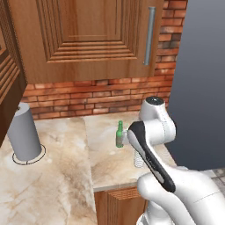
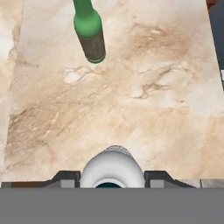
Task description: Place the drinks on the dining counter in a tight cluster.
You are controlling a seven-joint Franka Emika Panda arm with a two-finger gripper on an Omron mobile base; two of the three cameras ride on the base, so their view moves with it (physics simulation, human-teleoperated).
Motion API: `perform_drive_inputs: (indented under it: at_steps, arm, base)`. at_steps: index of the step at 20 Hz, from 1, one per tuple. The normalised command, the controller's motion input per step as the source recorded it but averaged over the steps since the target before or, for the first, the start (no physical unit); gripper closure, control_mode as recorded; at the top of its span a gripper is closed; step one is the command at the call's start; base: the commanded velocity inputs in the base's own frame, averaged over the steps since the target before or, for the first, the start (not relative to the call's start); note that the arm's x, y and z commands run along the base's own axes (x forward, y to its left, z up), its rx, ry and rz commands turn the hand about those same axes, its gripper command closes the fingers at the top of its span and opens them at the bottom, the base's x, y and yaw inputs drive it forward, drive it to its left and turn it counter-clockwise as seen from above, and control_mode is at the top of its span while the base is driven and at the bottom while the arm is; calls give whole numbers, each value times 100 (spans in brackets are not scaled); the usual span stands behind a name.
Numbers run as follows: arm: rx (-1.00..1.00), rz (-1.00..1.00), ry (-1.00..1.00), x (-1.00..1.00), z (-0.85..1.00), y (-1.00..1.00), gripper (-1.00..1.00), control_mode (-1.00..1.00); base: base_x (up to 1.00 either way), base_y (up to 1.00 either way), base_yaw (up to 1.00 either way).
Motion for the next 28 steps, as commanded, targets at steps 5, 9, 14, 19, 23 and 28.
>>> perform_drive_inputs:
  at_steps: [5, 9, 14, 19, 23, 28]
  arm:
    - [0, 0, -4, -53, 56, -46, 100, -100]
    - [0, 0, 0, -38, 63, -47, 100, -100]
    - [0, 0, 0, -43, 63, -45, 100, -100]
    - [2, 0, 0, -47, 21, -14, 100, -100]
    - [0, 0, 0, 0, 0, 0, 100, -100]
    - [0, 0, 0, 0, 0, 0, 100, -100]
  base:
    - [0, 0, 0]
    - [0, 0, 0]
    - [0, 0, 0]
    - [0, 0, 0]
    - [0, 0, 0]
    - [0, 0, 0]
